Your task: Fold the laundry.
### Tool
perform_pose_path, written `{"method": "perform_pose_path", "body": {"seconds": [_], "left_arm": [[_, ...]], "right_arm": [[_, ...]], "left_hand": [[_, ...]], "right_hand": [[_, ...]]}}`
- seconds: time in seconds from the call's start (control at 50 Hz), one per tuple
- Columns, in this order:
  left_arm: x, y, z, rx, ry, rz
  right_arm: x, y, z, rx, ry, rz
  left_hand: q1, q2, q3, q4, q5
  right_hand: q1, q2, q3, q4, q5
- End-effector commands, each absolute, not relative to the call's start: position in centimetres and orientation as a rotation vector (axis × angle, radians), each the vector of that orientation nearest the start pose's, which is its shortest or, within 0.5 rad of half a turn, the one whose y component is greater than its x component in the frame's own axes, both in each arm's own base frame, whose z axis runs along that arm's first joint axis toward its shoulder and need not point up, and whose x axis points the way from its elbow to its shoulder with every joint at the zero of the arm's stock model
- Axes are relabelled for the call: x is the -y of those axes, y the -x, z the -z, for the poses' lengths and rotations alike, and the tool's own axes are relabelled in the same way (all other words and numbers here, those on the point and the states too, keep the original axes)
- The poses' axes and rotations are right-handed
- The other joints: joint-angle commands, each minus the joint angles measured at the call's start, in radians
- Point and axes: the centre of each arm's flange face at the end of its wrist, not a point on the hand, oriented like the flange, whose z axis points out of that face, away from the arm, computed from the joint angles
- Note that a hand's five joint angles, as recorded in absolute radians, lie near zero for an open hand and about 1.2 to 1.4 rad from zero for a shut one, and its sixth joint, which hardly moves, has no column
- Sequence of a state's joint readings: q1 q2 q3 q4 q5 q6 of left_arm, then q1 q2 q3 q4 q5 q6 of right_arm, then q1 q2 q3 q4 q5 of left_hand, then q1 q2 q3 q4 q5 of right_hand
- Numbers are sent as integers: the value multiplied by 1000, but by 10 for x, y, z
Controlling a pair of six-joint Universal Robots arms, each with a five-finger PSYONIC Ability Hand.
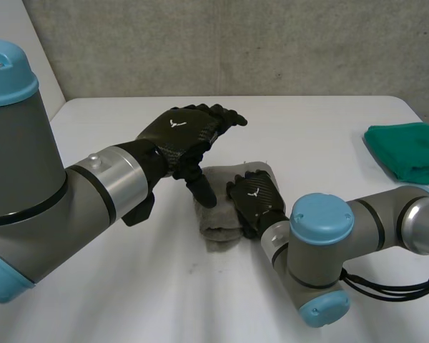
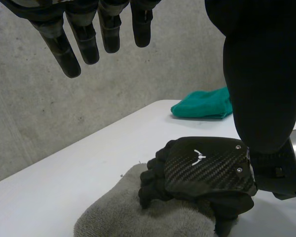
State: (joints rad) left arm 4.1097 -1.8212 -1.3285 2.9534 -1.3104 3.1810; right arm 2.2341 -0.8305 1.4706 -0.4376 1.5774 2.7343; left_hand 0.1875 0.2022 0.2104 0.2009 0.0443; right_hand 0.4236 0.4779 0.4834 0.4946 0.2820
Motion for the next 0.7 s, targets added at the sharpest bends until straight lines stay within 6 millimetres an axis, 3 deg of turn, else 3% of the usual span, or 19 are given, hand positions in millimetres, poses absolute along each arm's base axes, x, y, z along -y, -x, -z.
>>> {"method": "perform_pose_path", "body": {"seconds": [0.02, 0.16, 0.4, 0.52, 0.7], "left_arm": [[196, 323, -285, 1890, 860, -1552], [195, 323, -285, 1889, 861, -1551], [195, 323, -285, 1888, 861, -1549], [195, 322, -285, 1888, 854, -1549], [195, 323, -285, 1887, 852, -1546]], "right_arm": [[237, -349, -110, -2050, 1192, 1816], [237, -348, -111, -2056, 1185, 1807], [246, -354, -102, -2049, 1189, 1820], [250, -358, -105, -2030, 1184, 1839], [266, -364, -113, -2001, 1148, 1897]], "left_hand": [[32, 17, 9, 18, 1], [32, 17, 9, 18, 1], [32, 17, 9, 18, 1], [32, 17, 9, 18, 1], [35, 20, 12, 21, 3]], "right_hand": [[-133, -187, -193, -204, -166], [-69, -123, -129, -140, -102], [374, 320, 315, 303, 341], [419, 364, 359, 348, 386], [972, 918, 913, 902, 940]]}}
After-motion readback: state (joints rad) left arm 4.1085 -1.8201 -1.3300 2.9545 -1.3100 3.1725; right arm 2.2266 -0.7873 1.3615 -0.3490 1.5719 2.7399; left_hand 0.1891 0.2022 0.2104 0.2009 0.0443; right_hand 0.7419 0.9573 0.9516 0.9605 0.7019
